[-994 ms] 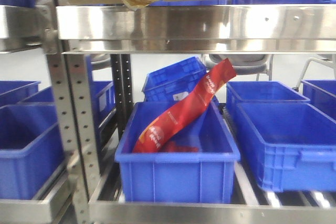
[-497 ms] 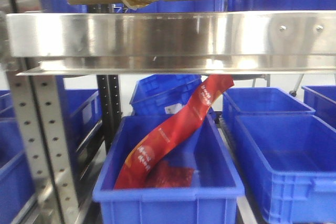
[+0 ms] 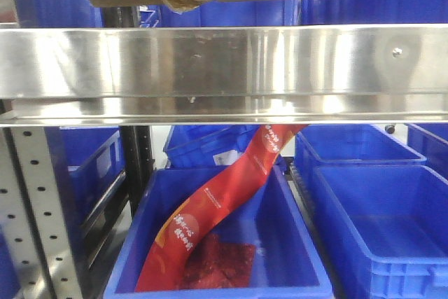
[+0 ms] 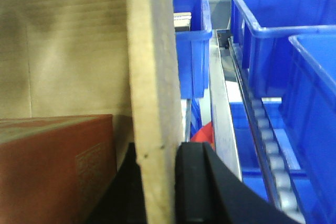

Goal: Stack two boxes on right shelf middle
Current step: 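Push the held boxes forward onto the middle shelf with both grippers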

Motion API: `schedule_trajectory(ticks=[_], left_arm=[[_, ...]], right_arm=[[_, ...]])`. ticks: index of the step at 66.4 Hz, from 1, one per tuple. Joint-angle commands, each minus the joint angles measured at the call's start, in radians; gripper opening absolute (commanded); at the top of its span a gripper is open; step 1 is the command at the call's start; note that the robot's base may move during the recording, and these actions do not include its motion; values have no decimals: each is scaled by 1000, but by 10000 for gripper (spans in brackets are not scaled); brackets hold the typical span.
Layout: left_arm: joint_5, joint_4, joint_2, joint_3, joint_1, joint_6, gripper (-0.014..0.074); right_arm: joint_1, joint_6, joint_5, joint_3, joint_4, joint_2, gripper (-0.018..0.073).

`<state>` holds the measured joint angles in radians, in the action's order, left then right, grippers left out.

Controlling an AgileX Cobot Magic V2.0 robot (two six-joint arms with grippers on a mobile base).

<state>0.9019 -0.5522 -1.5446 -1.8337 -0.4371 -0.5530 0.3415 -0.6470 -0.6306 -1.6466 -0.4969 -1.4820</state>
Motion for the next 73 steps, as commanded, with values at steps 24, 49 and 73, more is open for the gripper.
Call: schedule_trajectory(ticks=[24,49,73], left_arm=[[-7,-18,9,-12,6,3,-111],[45,47,9,-12,6,3,-111],[111,79,9,-12,6,3,-111]], right_arm=[[-8,-11,89,-17,-19,17,-152],[-8,-11,-151,-17,-19,16,-152],[-8,-11,-281,-17,27,-1,-152]])
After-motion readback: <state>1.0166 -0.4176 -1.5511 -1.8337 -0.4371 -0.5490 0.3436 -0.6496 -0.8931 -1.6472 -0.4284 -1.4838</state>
